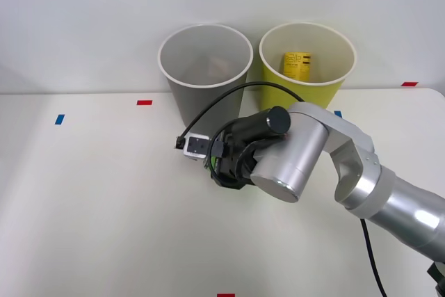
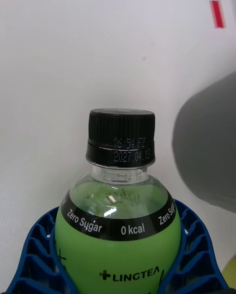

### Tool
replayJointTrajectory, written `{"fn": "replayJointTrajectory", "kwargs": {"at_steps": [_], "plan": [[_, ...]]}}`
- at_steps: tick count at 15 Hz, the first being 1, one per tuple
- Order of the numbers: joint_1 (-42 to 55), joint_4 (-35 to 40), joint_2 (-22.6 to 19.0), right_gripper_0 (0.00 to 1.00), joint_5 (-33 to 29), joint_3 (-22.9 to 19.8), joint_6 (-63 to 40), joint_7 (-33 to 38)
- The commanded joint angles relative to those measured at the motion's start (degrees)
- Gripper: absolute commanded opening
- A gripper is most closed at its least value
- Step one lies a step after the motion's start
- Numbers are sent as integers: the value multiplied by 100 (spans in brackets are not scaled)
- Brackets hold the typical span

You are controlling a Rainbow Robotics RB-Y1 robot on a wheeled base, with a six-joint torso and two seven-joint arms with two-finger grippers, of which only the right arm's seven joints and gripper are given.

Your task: Put cans in the gray bin, plastic bottles in the light green bin

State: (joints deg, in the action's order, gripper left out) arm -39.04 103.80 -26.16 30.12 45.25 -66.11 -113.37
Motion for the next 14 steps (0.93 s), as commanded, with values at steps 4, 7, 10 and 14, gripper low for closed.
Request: {"fn": "replayJointTrajectory", "kwargs": {"at_steps": [4,7,10,14], "plan": [[1188,887,304,0,591,-1580,546,149],[1452,1300,462,0,987,-2064,696,166],[1601,1476,568,0,1980,-2521,1003,202],[1636,1502,875,0,2789,-3066,1293,149]]}}
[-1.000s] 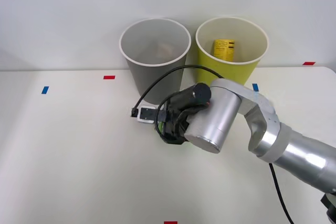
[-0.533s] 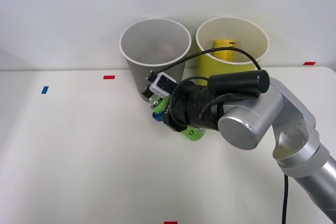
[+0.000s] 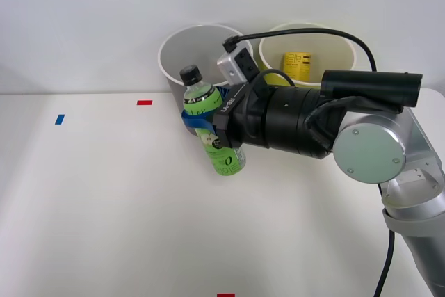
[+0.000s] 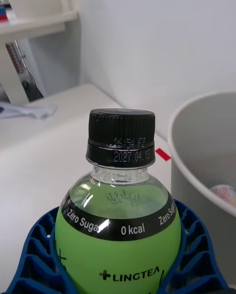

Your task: Put cans in the gray bin, plastic bottles in the light green bin

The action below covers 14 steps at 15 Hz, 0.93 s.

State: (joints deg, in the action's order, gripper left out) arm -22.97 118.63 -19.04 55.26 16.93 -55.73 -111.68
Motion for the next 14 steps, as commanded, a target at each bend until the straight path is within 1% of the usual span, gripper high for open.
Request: {"fn": "replayJointTrajectory", "kwargs": {"at_steps": [1,4,7,8,11,14], "plan": [[30,19,190,0,336,-269,440,-3],[47,19,269,0,556,-436,853,-20],[91,19,366,0,916,-568,1398,-29],[82,19,428,0,925,-638,1548,-47],[39,11,639,0,890,-805,2101,-47],[-278,2,718,0,389,-1139,2119,76]]}}
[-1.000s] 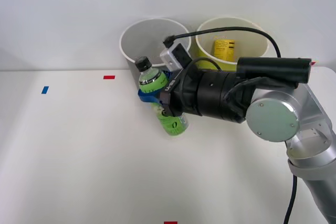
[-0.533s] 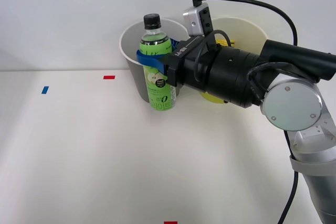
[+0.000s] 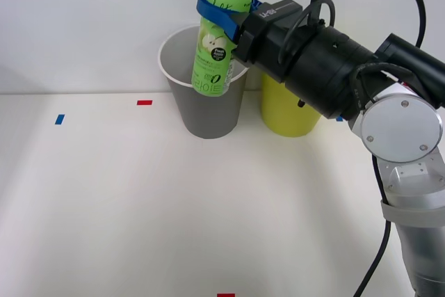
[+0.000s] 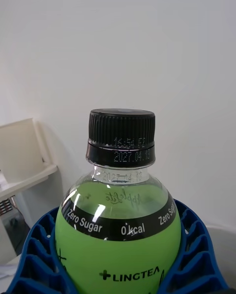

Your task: Put cans in the gray bin, plastic bottles in the light green bin

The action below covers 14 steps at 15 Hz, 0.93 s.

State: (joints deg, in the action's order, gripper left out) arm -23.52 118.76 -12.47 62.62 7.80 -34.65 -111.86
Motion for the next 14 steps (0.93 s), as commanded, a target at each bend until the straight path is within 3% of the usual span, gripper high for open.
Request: {"fn": "replayJointTrajectory", "kwargs": {"at_steps": [1,5,8,11,14], "plan": [[-285,-10,70,0,-505,-323,10,156],[-583,-81,-124,0,-1314,-657,10,1035],[-900,-643,-97,0,-1701,-956,28,1088],[-1111,-1065,-159,0,-1736,-1334,28,1061],[-1102,-1100,-326,0,-1692,-1413,54,1079]]}}
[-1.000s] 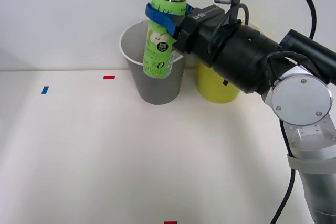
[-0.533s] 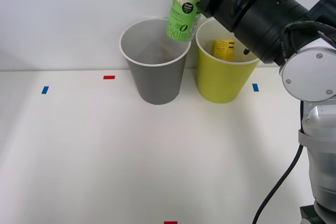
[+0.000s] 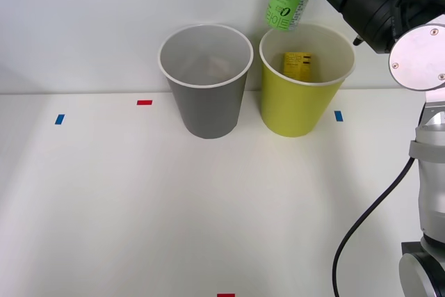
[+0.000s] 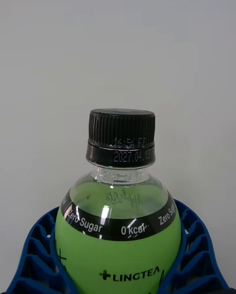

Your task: Put cans in the gray bin, plastic bottles in the light green bin

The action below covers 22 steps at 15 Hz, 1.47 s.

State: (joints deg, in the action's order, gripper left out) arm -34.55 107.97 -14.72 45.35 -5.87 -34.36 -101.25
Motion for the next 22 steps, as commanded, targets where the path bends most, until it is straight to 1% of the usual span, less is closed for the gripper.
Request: {"fn": "replayJointTrajectory", "kwargs": {"at_steps": [1,3,7,8,11,14,15,17,18,22], "plan": [[1,-22,-101,0,114,-80,43,18],[1,-22,-92,0,211,-98,43,27],[-8,-30,-92,0,44,-142,52,44],[-8,-48,-92,0,-105,-142,43,53],[-43,-338,-92,0,-176,-45,219,0],[-104,-804,-92,0,-237,86,782,-96],[-122,-944,-92,0,-351,104,914,-158],[-122,-1050,-119,0,-852,157,931,-184],[-113,-1103,-154,0,-967,218,931,-184],[-113,-1147,-163,0,-721,324,931,-140]]}}
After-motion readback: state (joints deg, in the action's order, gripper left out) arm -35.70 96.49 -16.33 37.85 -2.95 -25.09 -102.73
